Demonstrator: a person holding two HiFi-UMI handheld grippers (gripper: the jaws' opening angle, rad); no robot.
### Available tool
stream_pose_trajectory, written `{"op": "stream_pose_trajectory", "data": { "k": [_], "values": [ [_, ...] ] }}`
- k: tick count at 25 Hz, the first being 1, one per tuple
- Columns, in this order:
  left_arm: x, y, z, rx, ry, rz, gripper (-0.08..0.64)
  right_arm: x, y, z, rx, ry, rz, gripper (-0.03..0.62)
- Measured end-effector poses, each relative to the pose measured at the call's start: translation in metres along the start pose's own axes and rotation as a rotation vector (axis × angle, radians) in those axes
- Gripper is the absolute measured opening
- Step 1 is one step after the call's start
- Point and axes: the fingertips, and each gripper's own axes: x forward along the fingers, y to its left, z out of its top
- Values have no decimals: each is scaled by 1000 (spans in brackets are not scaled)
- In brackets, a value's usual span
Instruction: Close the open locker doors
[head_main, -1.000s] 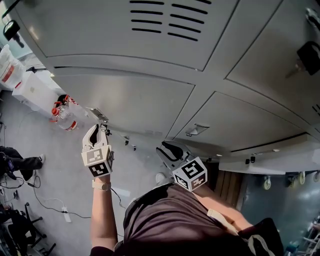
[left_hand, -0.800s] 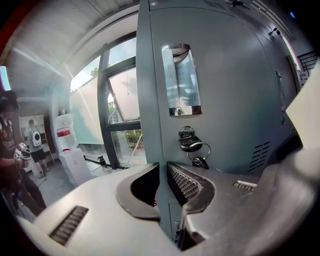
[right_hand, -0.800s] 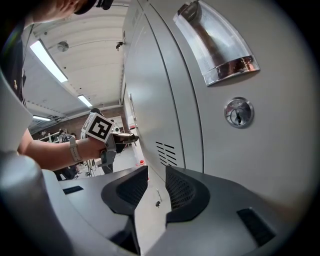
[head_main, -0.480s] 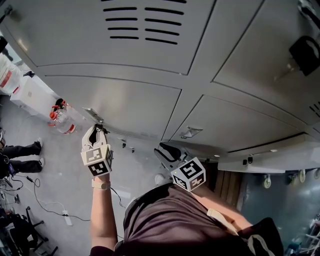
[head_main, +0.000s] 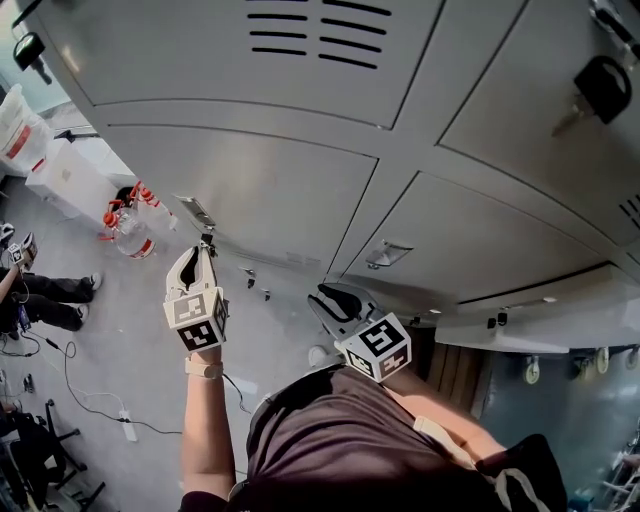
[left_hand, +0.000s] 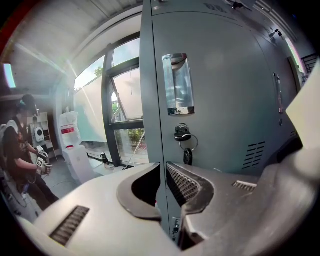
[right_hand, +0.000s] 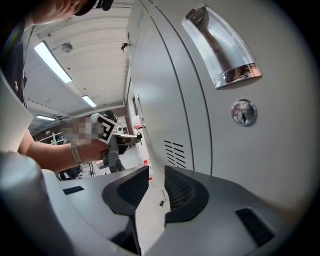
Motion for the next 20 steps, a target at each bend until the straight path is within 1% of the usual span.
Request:
{"op": "stream_pose_trajectory", "data": {
  "k": [3,5,7,9,12,15,19,20],
  "values": [
    [-18,8,-13,-8,-5,27,51,3,14,-1,-10,2,30,120],
    [-34,14,-24,-29,-2,44,51,5,25,-3,-17,6,55,113],
    [-51,14,-35,-62,2,34,50,6,36,-6,-26,10,67,96],
    [-69,15,-45,-83,-1,24,35,7,49,-8,-42,12,81,71],
    [-100,19,-63,-82,2,30,27,11,73,-11,-64,23,115,52],
    [-132,25,-81,-87,8,36,20,15,95,-13,-74,27,148,48],
    [-176,36,-100,-34,22,56,18,20,127,-18,-86,35,177,46],
    [-187,39,-104,-32,22,58,18,21,135,-19,-88,38,184,46]
  ]
}}
